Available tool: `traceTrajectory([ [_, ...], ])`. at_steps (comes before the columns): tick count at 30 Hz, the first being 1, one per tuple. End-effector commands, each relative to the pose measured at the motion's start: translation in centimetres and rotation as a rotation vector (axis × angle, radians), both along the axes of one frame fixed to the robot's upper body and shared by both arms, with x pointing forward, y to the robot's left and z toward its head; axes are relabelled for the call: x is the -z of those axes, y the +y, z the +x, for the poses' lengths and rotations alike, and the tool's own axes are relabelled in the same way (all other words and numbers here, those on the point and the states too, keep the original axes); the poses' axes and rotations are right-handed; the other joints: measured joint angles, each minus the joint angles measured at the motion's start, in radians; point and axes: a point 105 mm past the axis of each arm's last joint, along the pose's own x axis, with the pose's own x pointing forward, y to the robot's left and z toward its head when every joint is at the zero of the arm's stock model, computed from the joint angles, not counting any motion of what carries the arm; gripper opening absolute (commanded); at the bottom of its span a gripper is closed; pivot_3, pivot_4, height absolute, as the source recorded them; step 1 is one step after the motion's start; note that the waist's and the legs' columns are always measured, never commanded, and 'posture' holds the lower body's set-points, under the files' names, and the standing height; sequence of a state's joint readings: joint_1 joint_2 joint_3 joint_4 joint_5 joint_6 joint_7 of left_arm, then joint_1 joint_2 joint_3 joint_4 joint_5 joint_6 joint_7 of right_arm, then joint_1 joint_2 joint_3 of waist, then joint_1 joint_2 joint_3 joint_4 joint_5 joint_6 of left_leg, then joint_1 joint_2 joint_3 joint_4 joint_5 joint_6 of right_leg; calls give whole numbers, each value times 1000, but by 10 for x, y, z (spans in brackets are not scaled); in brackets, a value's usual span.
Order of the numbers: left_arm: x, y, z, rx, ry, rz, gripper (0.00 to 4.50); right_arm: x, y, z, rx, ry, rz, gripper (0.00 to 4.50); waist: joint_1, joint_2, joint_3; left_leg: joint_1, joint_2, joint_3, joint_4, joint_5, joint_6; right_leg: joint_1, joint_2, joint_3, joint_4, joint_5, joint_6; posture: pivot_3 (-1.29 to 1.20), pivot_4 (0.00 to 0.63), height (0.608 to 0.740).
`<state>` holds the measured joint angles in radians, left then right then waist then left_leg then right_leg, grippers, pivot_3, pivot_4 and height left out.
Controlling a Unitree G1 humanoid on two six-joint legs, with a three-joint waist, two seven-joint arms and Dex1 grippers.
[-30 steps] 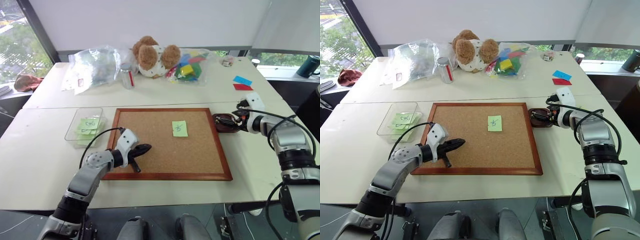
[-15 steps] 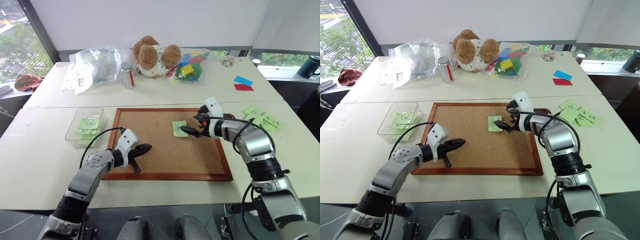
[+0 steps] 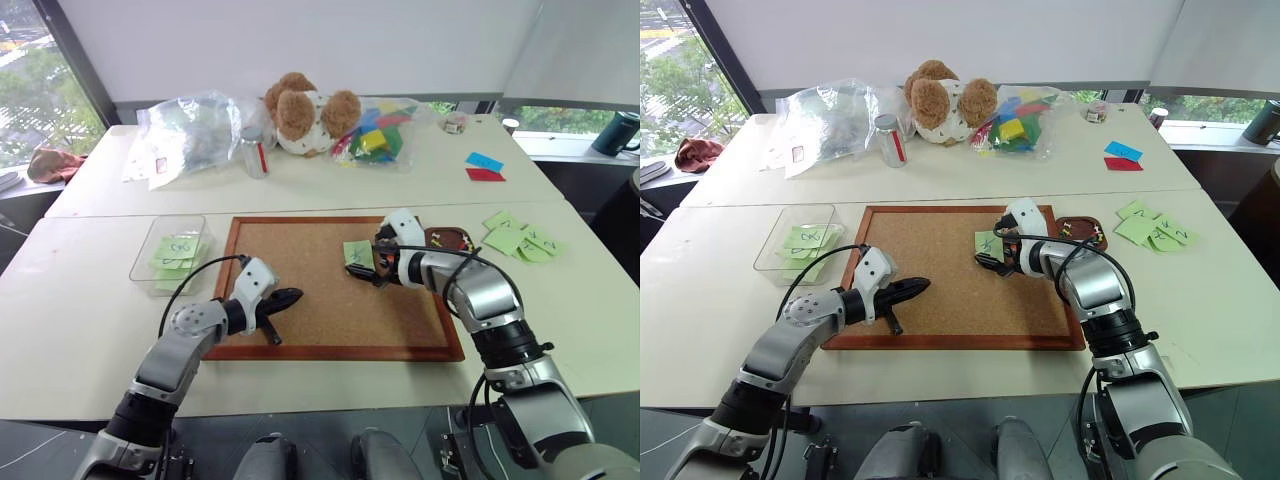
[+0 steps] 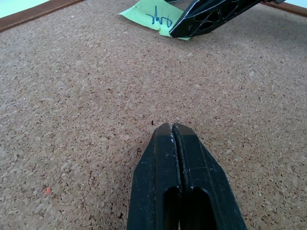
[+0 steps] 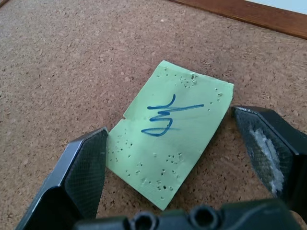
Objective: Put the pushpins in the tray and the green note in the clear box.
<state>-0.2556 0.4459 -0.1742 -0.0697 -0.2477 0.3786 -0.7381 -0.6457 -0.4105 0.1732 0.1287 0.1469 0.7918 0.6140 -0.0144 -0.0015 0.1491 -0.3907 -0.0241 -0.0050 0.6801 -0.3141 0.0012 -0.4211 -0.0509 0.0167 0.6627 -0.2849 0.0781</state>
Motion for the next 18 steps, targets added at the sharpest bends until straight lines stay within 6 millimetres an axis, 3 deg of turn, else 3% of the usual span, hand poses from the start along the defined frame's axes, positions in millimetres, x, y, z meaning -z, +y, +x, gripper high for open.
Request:
traceTrajectory([
  [1, 26, 8, -6, -25, 88, 58, 0, 7, 2, -1, -20, -1, -53, 4468, 0, 0, 0, 0, 0, 0, 0, 0, 0, 0, 0, 0, 0, 0, 0, 0, 150, 740],
  [8, 26, 8, -7, -25, 85, 58, 0, 11, 12, -6, -58, 6, -41, 4468, -2, 0, 0, 0, 0, 0, 0, 0, 0, 0, 0, 0, 0, 0, 0, 0, 150, 740],
  [9, 26, 8, -7, -25, 85, 58, 0, 11, 11, -6, -56, 7, -41, 4235, -2, 0, 0, 0, 0, 0, 0, 0, 0, 0, 0, 0, 0, 0, 0, 0, 150, 740],
  [11, 26, 9, -7, -26, 84, 58, 0, 13, 10, -6, -54, 10, -44, 3744, -2, 0, 0, 0, 0, 0, 0, 0, 0, 0, 0, 0, 0, 0, 0, 0, 150, 740],
  [18, 26, 9, -7, -28, 82, 58, 0, 13, 6, -5, -40, 12, -50, 428, -1, 0, 0, 1, 0, 0, 0, 0, 0, 1, 0, 0, 0, 0, 0, 0, 150, 740],
])
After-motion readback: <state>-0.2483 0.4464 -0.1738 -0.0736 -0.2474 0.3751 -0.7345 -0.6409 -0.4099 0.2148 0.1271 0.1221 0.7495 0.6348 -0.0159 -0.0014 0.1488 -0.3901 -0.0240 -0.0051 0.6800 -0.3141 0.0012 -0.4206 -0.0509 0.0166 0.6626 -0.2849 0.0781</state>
